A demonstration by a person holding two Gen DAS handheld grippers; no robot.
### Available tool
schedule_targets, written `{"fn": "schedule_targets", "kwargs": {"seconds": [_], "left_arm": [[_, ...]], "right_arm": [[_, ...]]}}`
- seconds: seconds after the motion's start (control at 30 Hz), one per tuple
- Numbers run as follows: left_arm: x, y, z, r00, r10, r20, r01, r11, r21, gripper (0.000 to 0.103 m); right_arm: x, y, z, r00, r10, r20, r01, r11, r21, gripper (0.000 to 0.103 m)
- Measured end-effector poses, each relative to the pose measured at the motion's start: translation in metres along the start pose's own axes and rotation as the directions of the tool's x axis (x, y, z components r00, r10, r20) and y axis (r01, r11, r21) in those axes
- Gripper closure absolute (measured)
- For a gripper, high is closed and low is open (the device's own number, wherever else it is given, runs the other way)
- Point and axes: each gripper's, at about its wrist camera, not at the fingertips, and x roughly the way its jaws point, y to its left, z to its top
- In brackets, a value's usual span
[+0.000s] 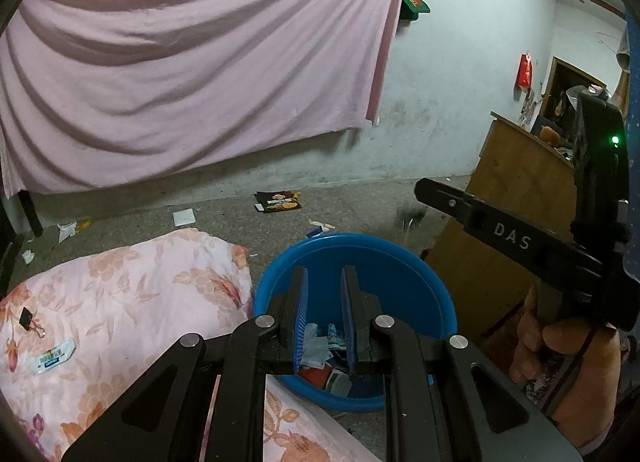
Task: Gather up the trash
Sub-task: 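Move both tools back over the remaining trash on the bed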
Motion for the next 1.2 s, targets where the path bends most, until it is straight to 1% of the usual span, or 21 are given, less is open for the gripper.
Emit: {"fn": "schedule_targets", "kwargs": {"seconds": [0.13, 0.23, 0.3, 0.37, 0.43, 0.47, 0.5, 0.57, 0.6, 0.63, 0.7, 0.73, 0.8, 0.9, 0.97, 1.0, 1.07, 1.1, 1.13, 1.17, 1.2], "left_arm": [[-0.005, 0.004, 0.0, 1.0, 0.015, 0.008, -0.015, 1.0, -0.011, 0.089], [-0.01, 0.009, 0.001, 0.999, 0.03, 0.018, -0.03, 0.999, -0.017, 0.088], [-0.016, 0.013, 0.002, 0.999, 0.041, 0.025, -0.04, 0.999, -0.024, 0.084], [-0.023, 0.02, 0.001, 0.998, 0.053, 0.04, -0.051, 0.998, -0.036, 0.073], [-0.033, 0.029, 0.001, 0.995, 0.072, 0.063, -0.069, 0.996, -0.053, 0.07], [-0.039, 0.033, 0.001, 0.994, 0.084, 0.073, -0.079, 0.995, -0.063, 0.068], [-0.045, 0.039, 0.001, 0.992, 0.098, 0.083, -0.092, 0.993, -0.076, 0.067], [-0.059, 0.051, 0.001, 0.985, 0.131, 0.113, -0.12, 0.987, -0.104, 0.061], [-0.066, 0.057, 0.0, 0.981, 0.148, 0.129, -0.134, 0.984, -0.116, 0.059], [-0.074, 0.063, -0.001, 0.974, 0.172, 0.15, -0.153, 0.98, -0.131, 0.055], [-0.093, 0.077, -0.003, 0.953, 0.228, 0.201, -0.195, 0.966, -0.17, 0.051], [-0.102, 0.083, -0.005, 0.943, 0.249, 0.219, -0.21, 0.96, -0.185, 0.048], [-0.12, 0.097, -0.008, 0.921, 0.293, 0.255, -0.241, 0.946, -0.219, 0.045], [-0.142, 0.114, -0.013, 0.894, 0.342, 0.29, -0.272, 0.928, -0.254, 0.039], [-0.156, 0.124, -0.018, 0.874, 0.374, 0.311, -0.295, 0.916, -0.271, 0.026], [-0.163, 0.128, -0.02, 0.861, 0.392, 0.324, -0.309, 0.909, -0.281, 0.024], [-0.177, 0.138, -0.026, 0.837, 0.425, 0.346, -0.332, 0.895, -0.296, 0.023], [-0.18, 0.141, -0.028, 0.829, 0.437, 0.35, -0.342, 0.89, -0.301, 0.022], [-0.185, 0.145, -0.03, 0.82, 0.451, 0.352, -0.354, 0.884, -0.305, 0.014], [-0.191, 0.15, -0.034, 0.806, 0.472, 0.356, -0.372, 0.873, -0.315, 0.001], [-0.197, 0.157, -0.039, 0.789, 0.492, 0.368, -0.385, 0.863, -0.328, 0.001]], "right_arm": [[-0.001, 0.001, 0.001, 1.0, 0.003, 0.002, -0.003, 1.0, 0.0, 0.083], [-0.002, 0.003, 0.0, 1.0, 0.008, 0.003, -0.008, 1.0, -0.005, 0.077], [-0.001, 0.005, 0.0, 1.0, 0.013, 0.004, -0.012, 1.0, -0.007, 0.074], [-0.001, 0.008, 0.0, 1.0, 0.018, 0.007, -0.018, 1.0, -0.008, 0.074], [-0.001, 0.012, 0.002, 1.0, 0.024, 0.015, -0.024, 1.0, -0.008, 0.067], [-0.002, 0.015, 0.003, 0.999, 0.031, 0.023, -0.031, 0.999, -0.01, 0.061], [-0.003, 0.019, 0.005, 0.999, 0.042, 0.033, -0.042, 0.999, -0.015, 0.057], [-0.005, 0.029, 0.007, 0.997, 0.06, 0.051, -0.059, 0.998, -0.026, 0.057], [-0.006, 0.033, 0.007, 0.996, 0.068, 0.058, -0.066, 0.997, -0.032, 0.054], [-0.006, 0.038, 0.008, 0.995, 0.075, 0.066, -0.072, 0.997, -0.038, 0.052], [-0.009, 0.049, 0.009, 0.991, 0.093, 0.093, -0.089, 0.995, -0.053, 0.032], [-0.01, 0.054, 0.009, 0.989, 0.106, 0.105, -0.1, 0.993, -0.061, 0.029], [-0.011, 0.067, 0.01, 0.984, 0.131, 0.124, -0.122, 0.989, -0.078, 0.026], [-0.012, 0.085, 0.011, 0.973, 0.172, 0.152, -0.159, 0.982, -0.099, 0.021], [-0.012, 0.095, 0.011, 0.966, 0.198, 0.167, -0.181, 0.977, -0.111, 0.018], [-0.013, 0.103, 0.01, 0.96, 0.214, 0.178, -0.194, 0.973, -0.122, 0.016], [-0.013, 0.113, 0.009, 0.953, 0.232, 0.193, -0.208, 0.968, -0.139, 0.013], [-0.014, 0.119, 0.008, 0.949, 0.243, 0.202, -0.215, 0.965, -0.152, 0.008], [-0.015, 0.125, 0.007, 0.945, 0.252, 0.209, -0.221, 0.962, -0.162, 0.004], [-0.015, 0.132, 0.006, 0.938, 0.268, 0.22, -0.231, 0.956, -0.179, 0.0], [-0.015, 0.138, 0.005, 0.933, 0.28, 0.224, -0.239, 0.952, -0.192, 0.0]]}}
